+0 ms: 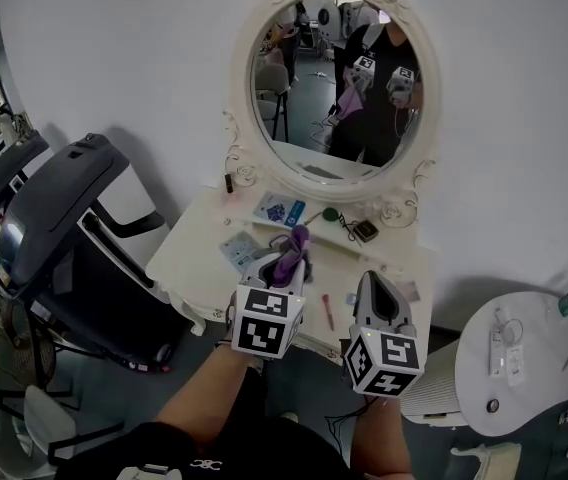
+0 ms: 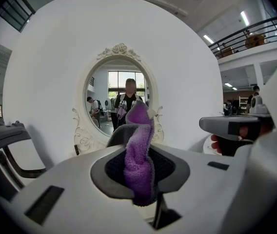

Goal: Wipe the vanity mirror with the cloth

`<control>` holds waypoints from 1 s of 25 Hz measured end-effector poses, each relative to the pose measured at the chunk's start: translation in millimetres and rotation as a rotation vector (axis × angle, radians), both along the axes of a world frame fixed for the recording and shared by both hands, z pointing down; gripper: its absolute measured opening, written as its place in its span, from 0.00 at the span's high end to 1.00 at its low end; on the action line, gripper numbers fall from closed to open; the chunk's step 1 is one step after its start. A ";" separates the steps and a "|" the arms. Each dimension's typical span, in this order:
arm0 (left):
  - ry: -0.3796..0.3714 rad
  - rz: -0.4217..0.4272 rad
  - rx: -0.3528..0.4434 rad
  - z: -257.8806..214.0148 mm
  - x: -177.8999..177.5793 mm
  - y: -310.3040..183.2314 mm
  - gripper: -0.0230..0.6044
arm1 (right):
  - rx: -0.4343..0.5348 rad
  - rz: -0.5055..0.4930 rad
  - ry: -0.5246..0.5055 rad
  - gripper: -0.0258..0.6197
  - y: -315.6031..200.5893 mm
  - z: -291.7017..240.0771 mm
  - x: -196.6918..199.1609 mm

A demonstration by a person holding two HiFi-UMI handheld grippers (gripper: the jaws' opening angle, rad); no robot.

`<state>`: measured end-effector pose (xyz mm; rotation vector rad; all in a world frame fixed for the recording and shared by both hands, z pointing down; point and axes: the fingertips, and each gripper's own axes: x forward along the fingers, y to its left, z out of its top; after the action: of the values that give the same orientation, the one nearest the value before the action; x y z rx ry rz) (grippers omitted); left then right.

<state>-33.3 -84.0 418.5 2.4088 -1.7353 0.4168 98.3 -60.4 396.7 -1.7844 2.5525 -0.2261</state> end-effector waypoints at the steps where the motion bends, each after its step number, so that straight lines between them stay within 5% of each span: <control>1: 0.005 0.004 0.000 1.3 1.7 -5.7 0.85 | -0.003 0.003 0.005 0.96 -5.2 1.6 1.0; 11: 0.038 0.066 0.018 -6.2 10.0 -90.2 0.85 | 0.009 0.043 0.045 0.96 -82.4 -10.3 2.6; 25: 0.069 0.114 0.024 -23.2 -21.1 -235.9 0.85 | 0.020 0.079 0.095 0.96 -216.1 -27.1 -36.0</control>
<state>-54.4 -319.9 395.3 2.5156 -1.5896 0.3245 62.3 -276.4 369.6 -1.9294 2.5293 -0.1162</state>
